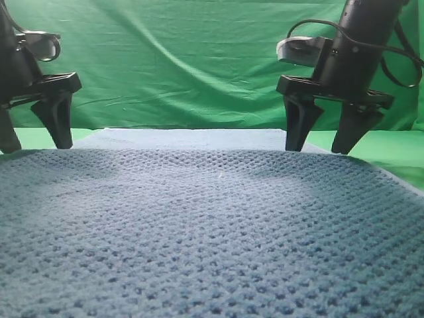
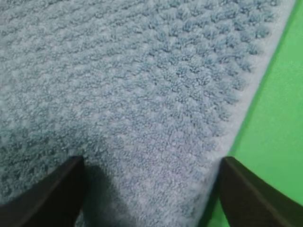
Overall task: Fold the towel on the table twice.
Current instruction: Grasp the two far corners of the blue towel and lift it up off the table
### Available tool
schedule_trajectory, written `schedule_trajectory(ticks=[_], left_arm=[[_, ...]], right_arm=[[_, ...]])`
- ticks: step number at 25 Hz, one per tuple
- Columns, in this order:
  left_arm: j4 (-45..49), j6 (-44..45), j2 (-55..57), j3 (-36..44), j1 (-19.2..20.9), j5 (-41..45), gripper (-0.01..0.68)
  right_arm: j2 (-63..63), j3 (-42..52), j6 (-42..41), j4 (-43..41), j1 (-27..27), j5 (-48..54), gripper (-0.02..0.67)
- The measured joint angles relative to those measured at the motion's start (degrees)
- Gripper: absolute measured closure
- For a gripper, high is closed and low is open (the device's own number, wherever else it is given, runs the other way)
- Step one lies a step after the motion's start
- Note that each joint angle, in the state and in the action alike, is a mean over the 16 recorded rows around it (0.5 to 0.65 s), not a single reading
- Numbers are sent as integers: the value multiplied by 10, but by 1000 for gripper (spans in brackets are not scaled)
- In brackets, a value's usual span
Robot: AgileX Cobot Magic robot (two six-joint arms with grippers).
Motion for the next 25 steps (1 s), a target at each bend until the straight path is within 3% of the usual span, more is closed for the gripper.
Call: schedule_trajectory(ticks=[8,12,18,25], left_arm=[[-15,3,1,-2,0,20,352],[-22,4,3,-5,0,36,489],[-25,4,8,-37,0,84,652],[-25,4,14,-134,0,172,673]], right_arm=[[0,-2,16,-1,2,29,491],[0,-3,33,-6,2,35,602],[1,-17,60,-22,4,47,649],[-15,-69,78,-43,6,67,649]])
